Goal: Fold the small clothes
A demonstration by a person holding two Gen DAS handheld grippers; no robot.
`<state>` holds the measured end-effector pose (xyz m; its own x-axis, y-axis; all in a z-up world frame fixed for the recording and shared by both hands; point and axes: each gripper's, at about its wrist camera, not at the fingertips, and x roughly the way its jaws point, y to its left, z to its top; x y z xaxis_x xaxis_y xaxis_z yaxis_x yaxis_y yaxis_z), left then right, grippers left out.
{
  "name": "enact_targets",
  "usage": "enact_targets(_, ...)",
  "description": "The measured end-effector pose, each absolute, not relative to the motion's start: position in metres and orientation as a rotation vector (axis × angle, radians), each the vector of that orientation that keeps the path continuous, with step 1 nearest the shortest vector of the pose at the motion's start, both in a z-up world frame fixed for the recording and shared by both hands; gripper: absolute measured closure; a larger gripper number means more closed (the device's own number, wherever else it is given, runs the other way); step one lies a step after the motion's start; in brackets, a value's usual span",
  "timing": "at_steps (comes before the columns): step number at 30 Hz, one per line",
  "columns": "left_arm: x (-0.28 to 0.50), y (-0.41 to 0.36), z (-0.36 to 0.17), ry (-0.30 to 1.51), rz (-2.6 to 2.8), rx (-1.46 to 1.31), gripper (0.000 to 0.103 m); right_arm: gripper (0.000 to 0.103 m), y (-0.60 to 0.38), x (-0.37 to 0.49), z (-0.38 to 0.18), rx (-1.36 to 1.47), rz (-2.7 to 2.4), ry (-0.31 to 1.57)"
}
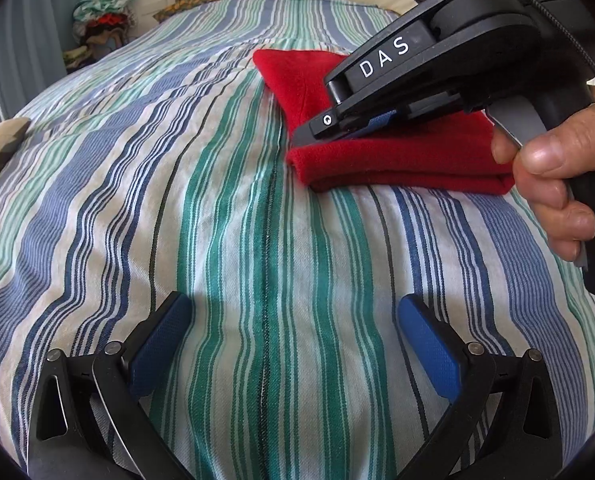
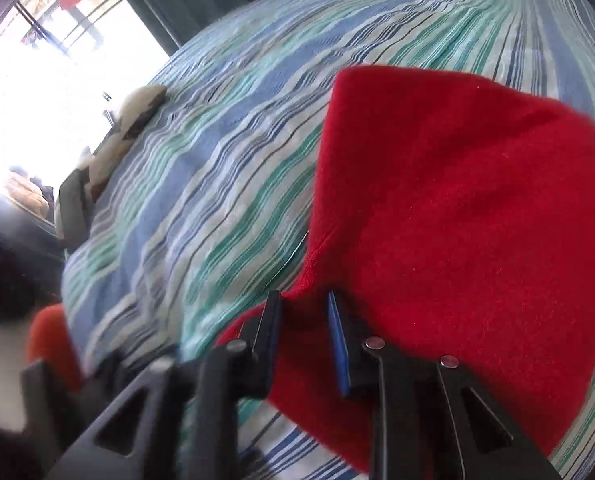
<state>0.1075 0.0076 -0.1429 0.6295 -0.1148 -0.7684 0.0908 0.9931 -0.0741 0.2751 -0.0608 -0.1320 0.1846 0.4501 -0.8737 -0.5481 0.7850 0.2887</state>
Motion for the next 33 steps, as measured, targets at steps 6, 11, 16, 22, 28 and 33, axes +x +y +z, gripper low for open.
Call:
enact_targets(6,0.107,0.01,-0.143,0.885,-0.121,-0.034,0.0,0.076,-0.086,0.258,-0.086,-0.047,0.693,1.036)
enact_targets(11,0.109,0.009,-0.144,0.89,-0.12,-0.029,0.0,0.074,-0.14,0.223,-0.069,-0.151,0.589,0.963)
enact_targets(16,0.109,0.009,-0.144,0.891,-0.125,-0.029,0.0,0.074,-0.179,0.219,-0.121,-0.122,0.489,1.08)
enact_targets(22,0.108,0.011,-0.144,0.889,-0.127,-0.031,0.0,0.058,-0.177,0.206,-0.116,-0.075,0.475,1.033)
enact_targets(28,0.111,0.021,-0.124,0.951,-0.195,-0.087,0.006,0.036,-0.184,0.187,-0.104,-0.078,0.493,1.015)
enact_targets(33,0.144,0.057,-0.073,0.825,-0.356,-0.438,0.004,0.028,-0.222,0.183,-0.088,0.002,0.49,0.997)
